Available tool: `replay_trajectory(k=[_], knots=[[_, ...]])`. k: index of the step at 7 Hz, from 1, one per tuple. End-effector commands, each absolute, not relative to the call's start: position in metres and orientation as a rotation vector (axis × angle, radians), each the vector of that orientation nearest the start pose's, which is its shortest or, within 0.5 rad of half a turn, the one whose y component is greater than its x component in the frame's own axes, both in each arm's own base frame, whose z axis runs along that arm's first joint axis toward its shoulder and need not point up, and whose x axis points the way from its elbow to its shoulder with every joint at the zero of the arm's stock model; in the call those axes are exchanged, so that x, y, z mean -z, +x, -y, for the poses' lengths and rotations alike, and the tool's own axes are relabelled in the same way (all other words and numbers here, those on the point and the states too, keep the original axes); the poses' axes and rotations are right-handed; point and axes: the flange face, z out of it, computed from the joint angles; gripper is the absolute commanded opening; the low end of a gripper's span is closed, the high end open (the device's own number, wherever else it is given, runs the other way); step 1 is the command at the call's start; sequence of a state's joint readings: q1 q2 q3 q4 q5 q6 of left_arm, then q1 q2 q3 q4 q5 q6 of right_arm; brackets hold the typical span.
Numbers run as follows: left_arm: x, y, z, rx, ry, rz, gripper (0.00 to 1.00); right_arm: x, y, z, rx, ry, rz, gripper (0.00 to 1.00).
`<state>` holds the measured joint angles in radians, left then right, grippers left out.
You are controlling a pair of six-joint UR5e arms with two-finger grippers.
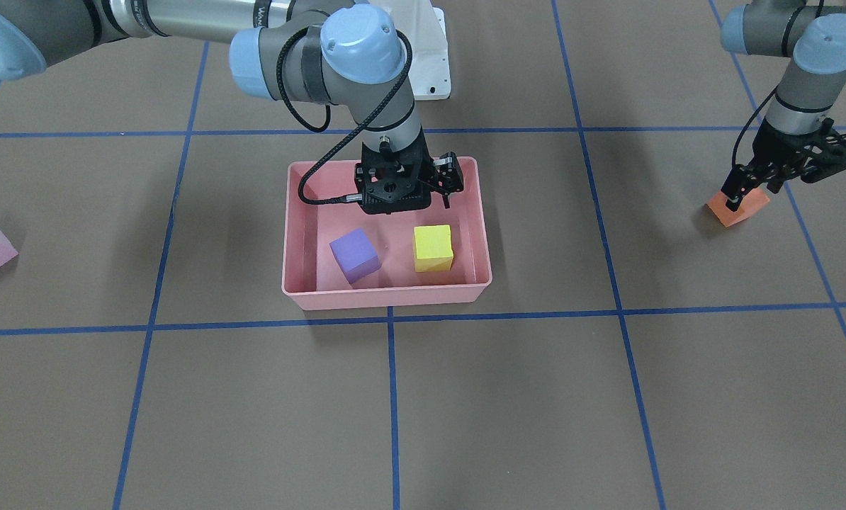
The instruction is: Place blocks into pink bin with both arms
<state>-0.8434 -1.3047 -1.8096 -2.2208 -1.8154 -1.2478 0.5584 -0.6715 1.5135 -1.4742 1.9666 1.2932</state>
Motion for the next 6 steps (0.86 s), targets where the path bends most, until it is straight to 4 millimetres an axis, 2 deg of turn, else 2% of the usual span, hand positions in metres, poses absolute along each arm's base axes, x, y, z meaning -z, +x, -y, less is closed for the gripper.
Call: replay_trajectory(k=[1,2,3,4,5,6], knots=[[-0.617,0.201,0.380,0.409,0.136,-0.644,0.99,-0.113,-0.565,0.465,-0.076,0.039,0.994,0.99],[-0.620,0.205,0.378,0.398,0.134,-0.648,0.97,-0.112,-0.564,0.464,-0.078,0.039,0.997,0.99],[-0.619,0.206,0.378,0.399,0.133,-0.654,0.77,-0.111,-0.564,0.464,-0.081,0.038,0.999,0.99],[-0.619,0.206,0.378,0.399,0.133,-0.657,0.34,-0.111,-0.563,0.465,-0.083,0.039,0.999,0.99],[-0.618,0.205,0.377,0.402,0.134,-0.660,0.00,-0.111,-0.561,0.465,-0.083,0.041,1.002,0.99],[-0.612,0.194,0.370,0.407,0.134,-0.665,0.00,-0.110,-0.544,0.472,-0.097,0.049,1.014,0.99]])
